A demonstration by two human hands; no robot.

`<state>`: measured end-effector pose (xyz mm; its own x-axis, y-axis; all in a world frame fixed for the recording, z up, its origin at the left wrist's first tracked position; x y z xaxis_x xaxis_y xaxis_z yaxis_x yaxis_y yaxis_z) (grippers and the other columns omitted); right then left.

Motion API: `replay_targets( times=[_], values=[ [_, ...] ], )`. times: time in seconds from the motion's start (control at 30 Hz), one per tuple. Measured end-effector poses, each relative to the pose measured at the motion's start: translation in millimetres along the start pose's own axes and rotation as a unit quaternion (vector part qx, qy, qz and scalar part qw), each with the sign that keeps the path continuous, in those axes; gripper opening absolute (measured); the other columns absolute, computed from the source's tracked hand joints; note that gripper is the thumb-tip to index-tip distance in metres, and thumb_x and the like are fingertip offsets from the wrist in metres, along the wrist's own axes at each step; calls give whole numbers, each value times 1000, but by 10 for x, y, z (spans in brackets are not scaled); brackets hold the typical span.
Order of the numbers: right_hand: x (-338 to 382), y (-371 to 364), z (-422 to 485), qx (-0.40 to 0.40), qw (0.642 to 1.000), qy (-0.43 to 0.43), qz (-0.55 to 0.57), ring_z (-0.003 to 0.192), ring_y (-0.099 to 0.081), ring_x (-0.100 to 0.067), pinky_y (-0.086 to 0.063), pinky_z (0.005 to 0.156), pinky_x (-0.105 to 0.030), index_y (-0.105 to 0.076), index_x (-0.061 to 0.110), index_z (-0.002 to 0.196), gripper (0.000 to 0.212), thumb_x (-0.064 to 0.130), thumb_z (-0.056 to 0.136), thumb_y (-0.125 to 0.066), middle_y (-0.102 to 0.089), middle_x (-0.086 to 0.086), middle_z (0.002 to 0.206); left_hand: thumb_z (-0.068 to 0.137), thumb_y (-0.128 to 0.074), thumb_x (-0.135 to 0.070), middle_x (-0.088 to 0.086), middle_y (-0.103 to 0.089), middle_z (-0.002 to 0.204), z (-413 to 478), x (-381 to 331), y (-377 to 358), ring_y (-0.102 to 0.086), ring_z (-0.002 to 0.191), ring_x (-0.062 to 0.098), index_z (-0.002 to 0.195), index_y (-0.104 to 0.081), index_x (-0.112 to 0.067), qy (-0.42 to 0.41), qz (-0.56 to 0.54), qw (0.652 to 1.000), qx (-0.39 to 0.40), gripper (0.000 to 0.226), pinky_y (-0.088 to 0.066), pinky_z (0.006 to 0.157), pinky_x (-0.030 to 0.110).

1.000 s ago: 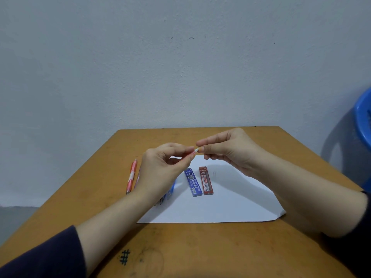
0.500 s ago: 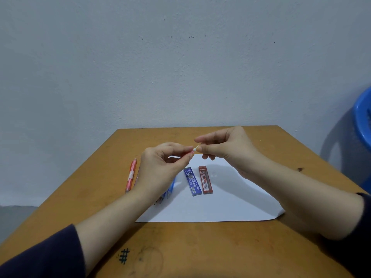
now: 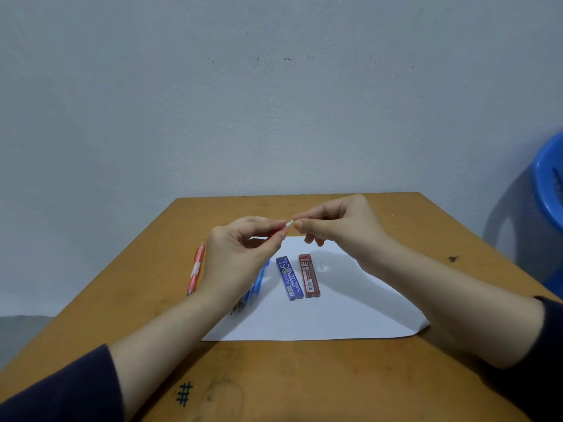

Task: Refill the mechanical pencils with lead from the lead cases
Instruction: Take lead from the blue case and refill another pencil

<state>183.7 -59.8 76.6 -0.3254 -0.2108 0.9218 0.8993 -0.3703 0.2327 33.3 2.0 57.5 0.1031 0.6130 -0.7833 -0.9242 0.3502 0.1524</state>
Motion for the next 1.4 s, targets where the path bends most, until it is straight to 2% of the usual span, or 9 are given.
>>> replay_targets(
  times=[0.27, 0.43, 0.57, 0.73, 0.8, 0.93, 1.07, 1.23, 1.4],
  values=[
    [-85, 218, 124, -5, 991, -49, -128, 45, -52, 1, -42, 49, -13, -74, 11, 84, 12, 1, 80, -70, -62, 5, 53, 78, -74, -2, -8, -74, 85, -10, 19, -36, -69, 79, 8, 87, -76, -21, 13, 0, 1000, 12, 20, -55, 71, 20],
    [-297, 178, 148, 63, 956, -106, -266, 51, -50, -4, -40, 49, -12, -76, 13, 89, 15, 9, 74, -78, -63, 2, 61, 79, -74, -4, -9, -73, 86, -10, 8, -17, -69, 81, 9, 89, -76, -22, 11, 14, 1000, 16, 21, -57, 72, 23],
    [-466, 82, 128, 113, 921, -126, -352, 65, -56, -7, -43, 68, -25, -76, 26, 83, 17, 24, 68, -83, -65, 10, 65, 79, -74, -4, -9, -73, 86, -8, -1, -9, -69, 81, 10, 87, -75, -26, 5, 19, 1000, 16, 24, -57, 72, 23],
    [-480, 19, 97, 108, 901, -100, -407, 56, -49, 1, -32, 43, -6, -77, 24, 89, 18, 18, 72, -79, -63, 10, 68, 79, -74, -4, -6, -73, 87, 1, -14, -20, -69, 80, 8, 89, -75, -23, 3, 20, 1000, 16, 21, -56, 71, 20],
    [-480, 25, 96, 102, 901, -97, -411, 57, -50, 3, -34, 43, -6, -77, 22, 85, 13, 15, 73, -77, -68, 8, 73, 79, -74, -4, -6, -73, 87, 4, -23, -20, -69, 79, 8, 89, -75, -21, -2, 23, 1000, 16, 20, -56, 70, 20],
    [-455, 48, 130, 98, 914, -88, -385, 55, -52, -1, -42, 54, -16, -77, 20, 78, 9, 13, 74, -79, -71, 0, 73, 79, -74, -4, -8, -73, 86, 2, -11, -11, -69, 80, 8, 88, -75, -23, -1, 23, 1000, 18, 22, -56, 70, 20],
    [-392, 86, 169, 79, 937, -72, -334, 46, -49, -1, -41, 53, -19, -75, 21, 71, 7, 17, 74, -80, -63, 3, 56, 79, -74, -3, -6, -73, 86, 5, -3, -17, -69, 81, 9, 88, -75, -25, -2, 18, 1000, 22, 23, -57, 71, 23],
    [-268, 125, 148, 33, 989, -70, -127, 48, -53, -1, -45, 55, -11, -74, 10, 84, 12, -1, 80, -70, -65, -2, 60, 79, -74, -3, -7, -73, 85, 11, 27, -16, -69, 79, 8, 87, -75, -25, 1, 17, 1000, 23, 23, -57, 70, 23],
    [-166, 115, 129, 32, 997, -70, 17, 53, -57, -5, -50, 62, -14, -71, 2, 90, 13, -6, 80, -67, -67, -3, 63, 78, -75, -4, -9, -73, 85, 14, 38, -33, -69, 78, 8, 85, -75, -27, -4, 20, 999, 27, 24, -57, 70, 24]
  ],
)
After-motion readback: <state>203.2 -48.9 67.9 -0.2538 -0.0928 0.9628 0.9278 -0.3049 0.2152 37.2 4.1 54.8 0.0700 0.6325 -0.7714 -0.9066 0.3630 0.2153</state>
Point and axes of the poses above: each hand's wrist, its own z-axis towards the middle knuckle, its own y-axis out of the back of the hand, x = y × z, the point moved 7 cm from there along z, towards the middle knuckle
